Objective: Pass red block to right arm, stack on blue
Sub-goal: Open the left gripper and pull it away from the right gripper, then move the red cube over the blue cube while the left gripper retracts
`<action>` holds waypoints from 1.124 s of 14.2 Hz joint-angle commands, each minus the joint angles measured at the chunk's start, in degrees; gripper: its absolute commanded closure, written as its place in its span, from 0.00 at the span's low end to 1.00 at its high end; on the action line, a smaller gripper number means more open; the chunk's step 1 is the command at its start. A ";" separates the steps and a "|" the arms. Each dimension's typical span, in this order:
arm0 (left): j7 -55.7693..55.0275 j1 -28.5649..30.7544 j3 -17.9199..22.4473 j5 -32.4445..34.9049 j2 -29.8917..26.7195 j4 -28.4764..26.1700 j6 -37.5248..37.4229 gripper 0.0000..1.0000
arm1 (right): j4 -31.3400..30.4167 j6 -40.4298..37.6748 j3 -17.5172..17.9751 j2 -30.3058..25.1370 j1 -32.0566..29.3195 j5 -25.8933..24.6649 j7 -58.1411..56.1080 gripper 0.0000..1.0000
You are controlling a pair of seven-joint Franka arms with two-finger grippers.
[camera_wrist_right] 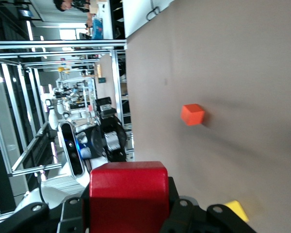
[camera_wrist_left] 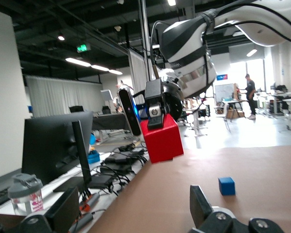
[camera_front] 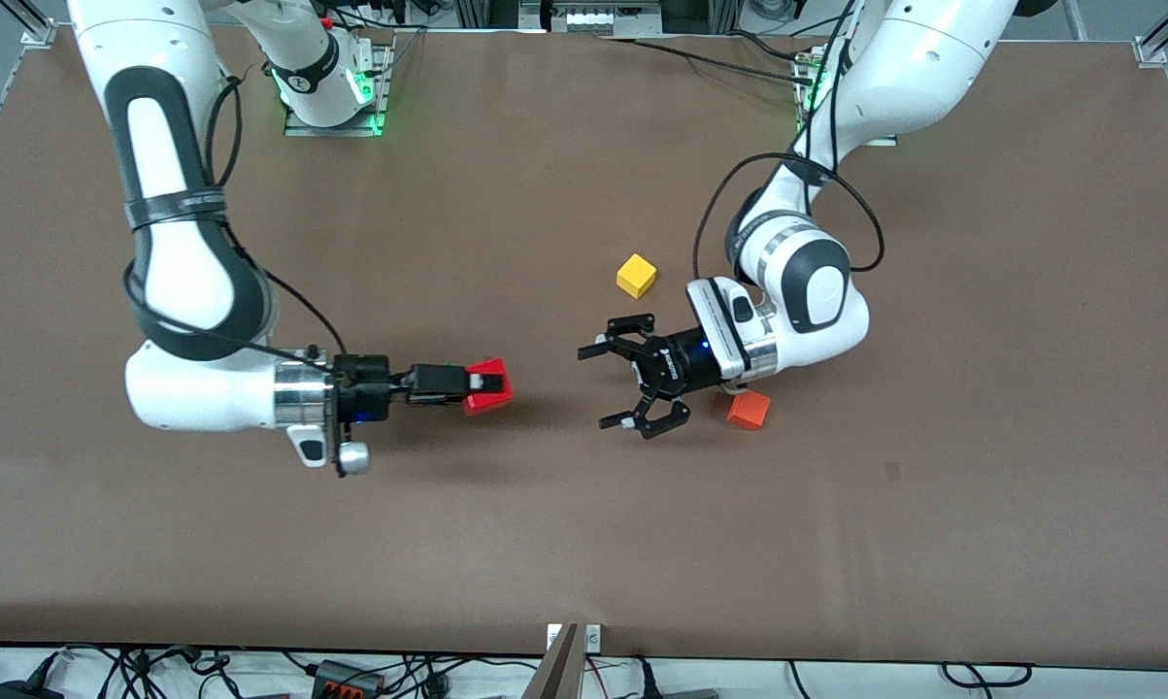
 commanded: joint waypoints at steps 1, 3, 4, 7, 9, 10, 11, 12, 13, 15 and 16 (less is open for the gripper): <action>-7.90 4.49 -0.49 12.59 -2.41 -1.70 -3.58 0.00 | 0.74 -4.12 0.58 0.21 -4.58 -7.91 1.24 1.00; -14.94 7.74 0.04 22.18 -2.50 -0.22 -9.11 0.00 | 0.03 -6.23 0.50 -0.93 -6.87 -16.95 2.03 1.00; -17.67 9.33 -0.05 26.66 -2.50 0.23 -10.79 0.00 | -0.58 -6.24 -0.03 -1.63 -7.23 -22.48 2.47 1.00; -28.64 12.06 0.13 36.60 -2.32 2.51 -14.31 0.00 | -7.15 -3.71 -0.30 -6.19 -6.79 -39.54 2.65 1.00; -38.57 13.47 0.22 43.99 -2.41 3.05 -16.69 0.00 | -15.66 2.00 -1.08 -9.97 -6.70 -47.90 2.99 1.00; -43.66 14.43 0.22 46.63 -2.32 3.66 -17.57 0.00 | -19.71 5.07 -1.26 -11.56 -6.88 -51.42 3.17 1.00; -49.28 14.53 0.30 49.88 -2.41 3.92 -19.23 0.00 | -23.49 7.97 -1.87 -12.88 -6.97 -54.59 3.26 1.00; -53.95 14.79 0.30 53.91 -2.41 4.80 -20.29 0.00 | -28.14 12.09 -3.27 -14.37 -6.97 -56.53 3.17 1.00; -58.87 15.14 0.30 57.78 -2.67 5.24 -21.78 0.00 | -31.66 15.61 -3.98 -15.78 -6.88 -58.64 3.09 1.00; -68.54 15.49 0.30 63.59 -3.81 6.21 -26.17 0.00 | -33.63 16.44 -5.56 -16.67 -6.97 -62.86 3.70 1.00; -72.94 15.67 0.30 67.10 -4.69 7.17 -27.23 0.00 | -33.81 16.35 -7.31 -17.10 -6.62 -64.71 3.70 1.00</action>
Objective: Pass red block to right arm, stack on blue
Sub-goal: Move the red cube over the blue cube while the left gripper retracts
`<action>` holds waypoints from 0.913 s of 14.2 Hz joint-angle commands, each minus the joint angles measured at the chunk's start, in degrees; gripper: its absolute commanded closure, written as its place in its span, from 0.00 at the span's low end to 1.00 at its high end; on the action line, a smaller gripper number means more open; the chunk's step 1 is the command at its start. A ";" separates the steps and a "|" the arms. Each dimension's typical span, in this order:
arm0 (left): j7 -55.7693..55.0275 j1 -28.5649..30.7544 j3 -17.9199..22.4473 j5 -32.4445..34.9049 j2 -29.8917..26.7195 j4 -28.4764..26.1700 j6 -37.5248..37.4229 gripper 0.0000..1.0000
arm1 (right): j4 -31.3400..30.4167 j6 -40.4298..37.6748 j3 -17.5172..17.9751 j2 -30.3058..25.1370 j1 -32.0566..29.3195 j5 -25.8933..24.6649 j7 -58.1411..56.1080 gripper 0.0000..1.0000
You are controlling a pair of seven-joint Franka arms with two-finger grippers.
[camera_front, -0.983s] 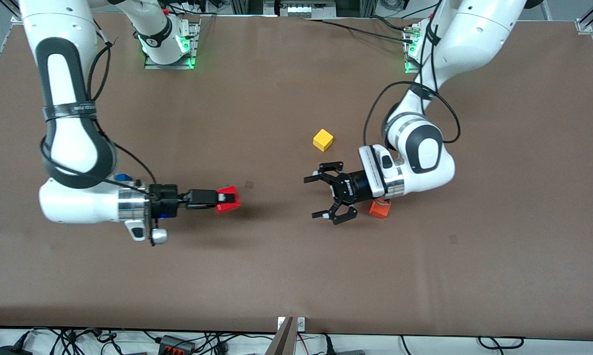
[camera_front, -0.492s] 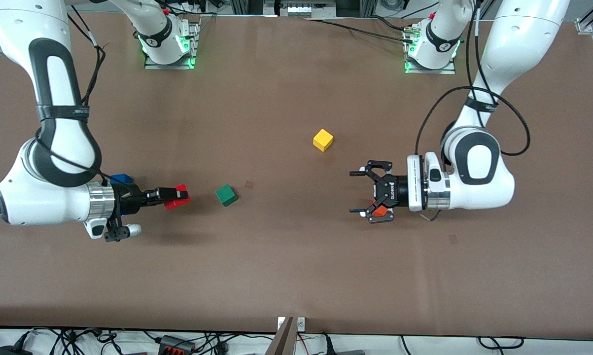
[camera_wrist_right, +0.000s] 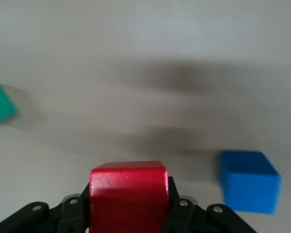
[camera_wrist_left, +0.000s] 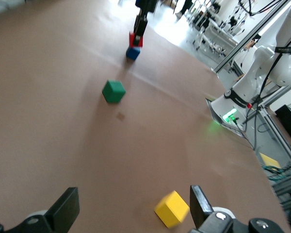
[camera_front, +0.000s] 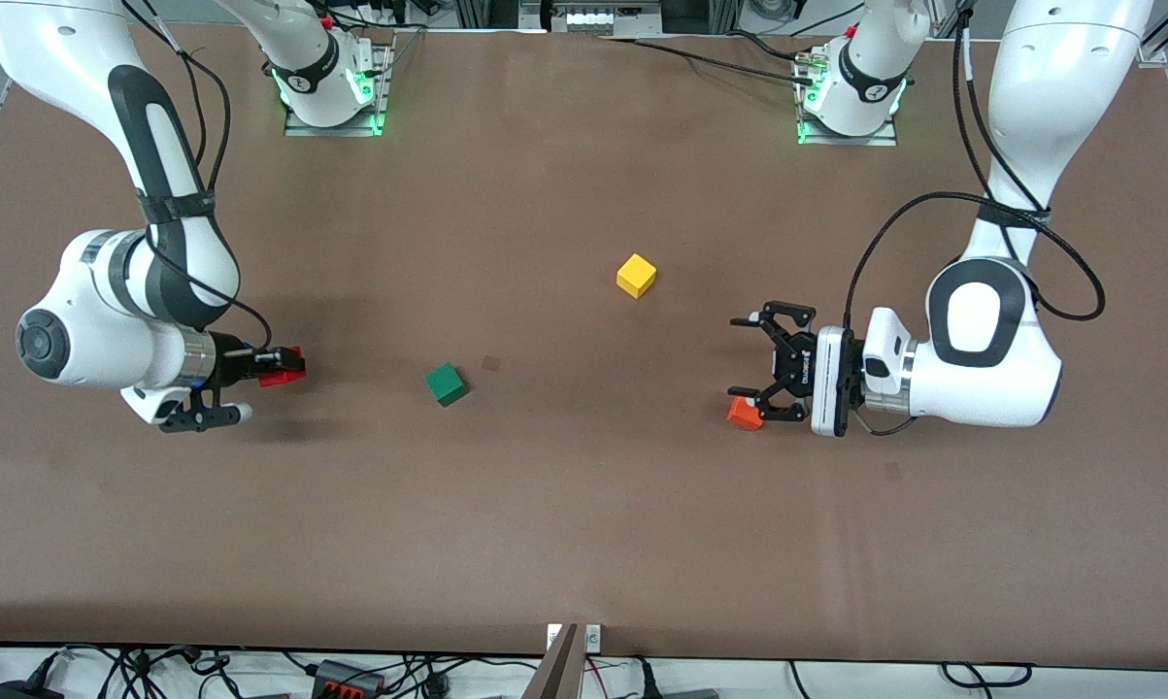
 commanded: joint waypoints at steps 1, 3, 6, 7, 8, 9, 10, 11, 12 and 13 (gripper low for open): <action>-12.98 -0.18 1.55 8.21 -3.54 1.88 -4.82 0.00 | -4.71 1.28 -2.54 -5.07 0.69 -5.91 1.10 1.00; -28.51 -0.54 3.32 15.31 -7.32 1.80 -6.85 0.00 | -6.65 1.81 -3.59 -6.48 0.51 -9.53 1.54 1.00; -44.86 -0.98 3.50 31.29 -12.94 1.19 -7.13 0.00 | -8.58 4.34 -4.39 -7.10 0.60 -11.38 2.67 1.00; -50.59 -1.06 3.41 38.05 -14.61 0.40 -7.21 0.00 | -9.63 6.97 -4.39 -7.10 0.60 -11.91 3.55 1.00; -55.26 -1.06 3.41 42.12 -17.41 -1.78 -7.13 0.00 | -10.16 8.38 -4.39 -7.10 0.60 -12.09 3.82 1.00; -59.65 -1.06 3.50 43.38 -20.22 -3.72 -6.95 0.00 | -10.26 9.27 -4.39 -7.10 0.60 -12.09 3.91 1.00; -63.61 -1.06 3.85 44.35 -22.08 -5.04 -6.95 0.00 | -10.60 10.32 -4.39 -7.10 0.60 -12.18 4.09 1.00; -67.31 -1.15 4.81 46.36 -24.19 -6.45 -5.65 0.00 | -11.48 12.33 -4.47 -7.27 0.52 -12.18 4.09 1.00; -69.78 -1.76 5.43 49.16 -26.90 -8.11 -3.11 0.00 | -13.05 14.53 -4.73 -7.62 0.51 -12.09 4.18 1.00; -71.02 -1.94 5.78 51.72 -29.89 -10.39 -2.21 0.00 | -14.81 16.64 -5.09 -8.06 0.51 -12.09 4.26 1.00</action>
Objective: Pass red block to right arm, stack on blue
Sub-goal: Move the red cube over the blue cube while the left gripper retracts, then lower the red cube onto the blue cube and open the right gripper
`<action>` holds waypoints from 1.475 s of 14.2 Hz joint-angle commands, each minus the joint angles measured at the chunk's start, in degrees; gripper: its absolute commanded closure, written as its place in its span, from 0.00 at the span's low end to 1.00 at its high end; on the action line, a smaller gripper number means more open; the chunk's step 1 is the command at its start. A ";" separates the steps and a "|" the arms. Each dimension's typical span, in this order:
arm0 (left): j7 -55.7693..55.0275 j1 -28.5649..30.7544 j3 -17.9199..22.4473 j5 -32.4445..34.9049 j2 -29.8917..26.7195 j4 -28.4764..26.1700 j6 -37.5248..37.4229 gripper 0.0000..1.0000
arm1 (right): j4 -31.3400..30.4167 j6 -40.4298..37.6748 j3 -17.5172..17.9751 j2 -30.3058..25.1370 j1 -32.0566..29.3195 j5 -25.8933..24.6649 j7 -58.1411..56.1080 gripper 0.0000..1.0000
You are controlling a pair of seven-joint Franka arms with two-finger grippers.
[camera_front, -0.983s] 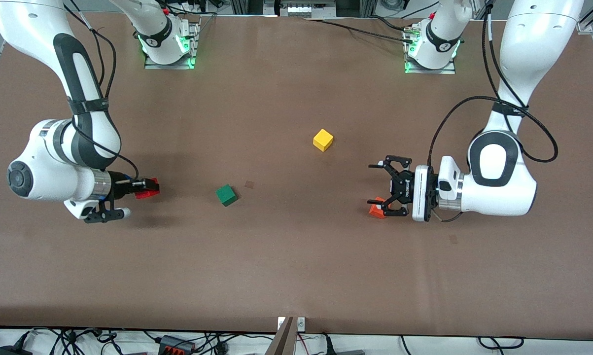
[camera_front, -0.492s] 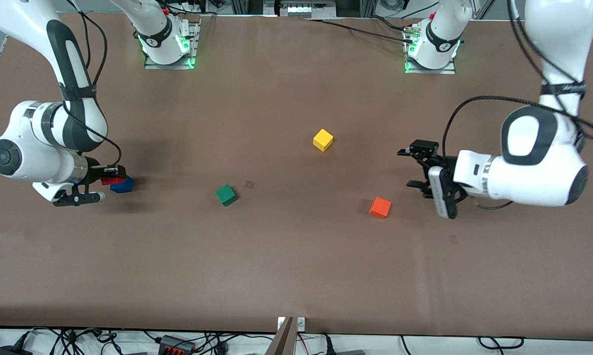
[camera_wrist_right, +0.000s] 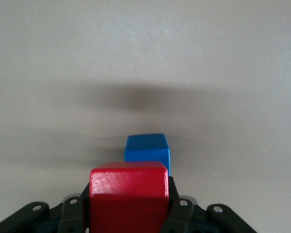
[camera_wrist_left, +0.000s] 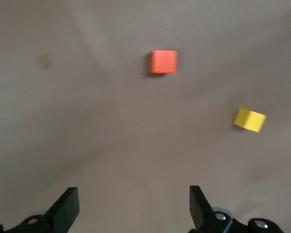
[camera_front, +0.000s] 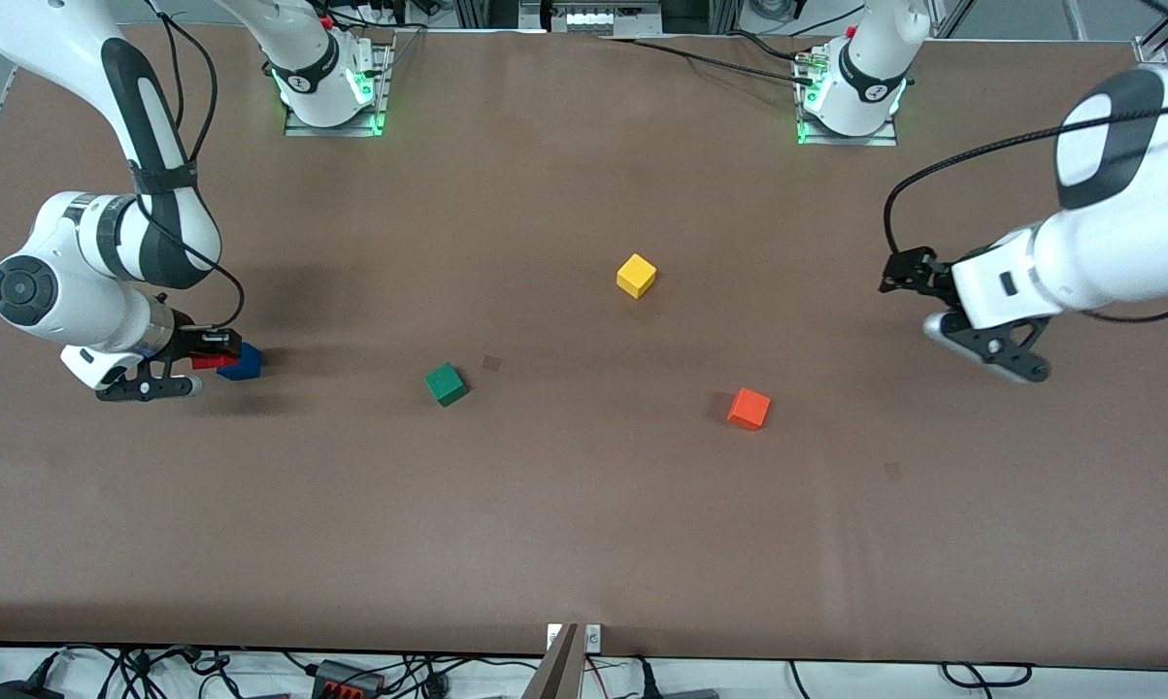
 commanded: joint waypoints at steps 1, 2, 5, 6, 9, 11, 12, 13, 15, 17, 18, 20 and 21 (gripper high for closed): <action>-6.77 -1.55 2.26 6.54 -10.52 -9.10 3.90 0.00 | -6.11 6.07 -0.83 -3.00 0.53 -1.22 2.10 1.00; -9.75 -1.56 2.53 7.43 -12.72 -9.82 4.43 0.00 | -6.91 7.30 -0.83 -3.09 0.62 -1.30 2.28 1.00; -20.04 -1.47 3.32 7.62 -14.59 -8.95 4.52 0.00 | -7.00 7.75 -0.92 -3.00 0.80 -1.30 2.28 1.00; -21.37 -1.21 3.76 7.44 -15.37 -8.68 4.52 0.00 | -7.00 7.84 -0.92 -3.00 0.71 -1.30 2.28 1.00; -20.95 -1.03 6.05 7.18 -15.29 -4.99 4.26 0.00 | -7.09 8.81 -1.10 -2.65 0.62 -1.39 2.28 1.00; -21.12 -0.77 6.13 7.44 -15.12 -4.90 4.00 0.00 | -7.09 8.81 -1.10 -2.39 0.53 -1.39 2.28 1.00; -21.21 -0.76 5.70 7.70 -14.86 -4.81 3.13 0.00 | -7.00 8.90 -1.10 -2.30 0.53 -1.57 2.28 1.00; -21.04 -0.76 5.87 7.62 -14.77 -4.47 2.60 0.00 | -7.00 8.98 -1.10 -2.04 0.62 -1.91 2.28 1.00; -21.04 -0.76 6.05 7.62 -13.89 -3.41 2.33 0.00 | -7.00 10.03 -1.10 -1.34 0.53 -2.27 2.28 1.00; -21.12 -0.76 6.05 7.62 -12.93 -1.83 2.15 0.00 | -6.92 10.83 -1.10 -0.54 0.53 -2.27 2.28 1.00; -21.21 -0.76 6.13 7.62 -12.75 -1.65 1.63 0.00 | -6.91 11.09 -1.10 -0.37 0.45 -2.44 2.28 1.00; -21.21 -0.85 6.05 7.62 -12.48 -1.65 1.45 0.00 | -7.00 11.01 -1.10 -0.28 0.53 -2.53 2.46 1.00; -21.21 -0.77 6.05 7.70 -12.39 -1.65 1.19 0.00 | -7.09 11.01 -1.10 -0.28 0.45 -2.53 2.46 1.00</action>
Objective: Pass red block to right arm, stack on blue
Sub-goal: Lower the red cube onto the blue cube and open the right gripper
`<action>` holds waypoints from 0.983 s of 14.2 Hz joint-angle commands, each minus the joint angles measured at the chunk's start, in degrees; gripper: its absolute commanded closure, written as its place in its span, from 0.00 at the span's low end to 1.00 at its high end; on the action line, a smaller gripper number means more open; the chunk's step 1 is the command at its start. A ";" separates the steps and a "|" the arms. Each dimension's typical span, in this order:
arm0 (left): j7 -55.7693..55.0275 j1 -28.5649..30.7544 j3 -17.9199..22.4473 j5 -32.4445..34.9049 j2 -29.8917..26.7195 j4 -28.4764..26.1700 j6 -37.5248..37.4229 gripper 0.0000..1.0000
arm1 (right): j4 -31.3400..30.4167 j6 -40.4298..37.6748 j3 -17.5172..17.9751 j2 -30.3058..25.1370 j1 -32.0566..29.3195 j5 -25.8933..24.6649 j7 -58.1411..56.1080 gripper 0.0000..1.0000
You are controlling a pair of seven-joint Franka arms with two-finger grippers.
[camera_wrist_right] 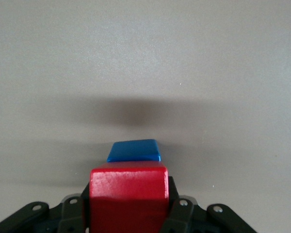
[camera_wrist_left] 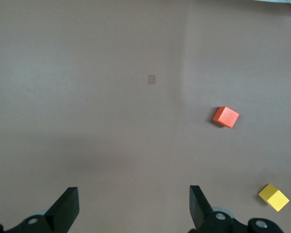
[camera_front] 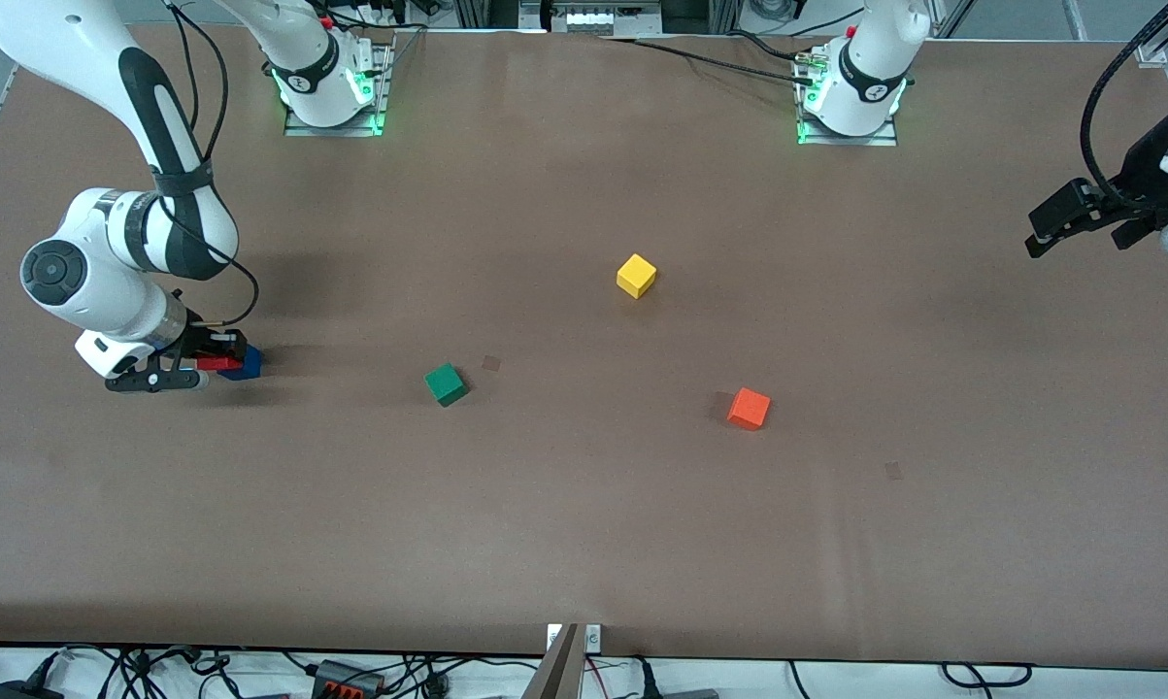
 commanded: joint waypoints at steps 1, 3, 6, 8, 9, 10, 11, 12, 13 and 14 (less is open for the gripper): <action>-0.81 -0.57 0.20 1.69 1.31 2.28 -2.70 0.00 | -0.97 1.24 -0.39 -0.60 0.35 -1.37 1.59 1.00; -0.89 -0.57 0.20 1.69 1.31 2.28 -2.88 0.00 | -1.05 1.15 -0.39 -0.60 0.27 -1.37 1.59 1.00; -0.72 -0.65 0.11 1.69 1.31 2.28 -2.88 0.00 | -0.97 0.80 -0.39 -0.59 -0.08 -1.37 1.68 0.69; -0.63 -0.66 -0.06 1.69 1.49 2.37 -2.88 0.00 | -1.05 0.37 -0.39 -0.68 0.00 -1.37 2.73 0.02; -0.63 -0.66 -0.06 1.69 1.49 2.37 -2.88 0.00 | -0.79 -1.38 -0.39 -1.21 0.00 -1.37 2.65 0.00; -0.80 -0.66 -0.06 1.69 1.49 2.37 -2.88 0.00 | -0.36 -3.92 -0.39 -1.99 0.00 -1.37 2.82 0.00; -0.89 -0.66 -0.06 1.69 1.49 2.37 -2.88 0.00 | 0.26 -5.68 -0.39 -2.61 0.18 -1.20 2.91 0.00; -0.81 -0.66 -0.06 1.69 1.49 2.37 -2.88 0.00 | 1.05 -6.92 -0.39 -2.88 0.27 -1.20 3.52 0.00; -0.80 -0.66 -0.06 1.69 1.49 2.37 -2.88 0.00 | 1.93 -7.71 -0.39 -3.05 0.27 -1.20 4.40 0.00; -0.80 -0.66 -0.06 1.69 1.49 2.37 -2.88 0.00 | 3.24 -9.38 -0.39 -3.40 0.44 -1.20 4.49 0.00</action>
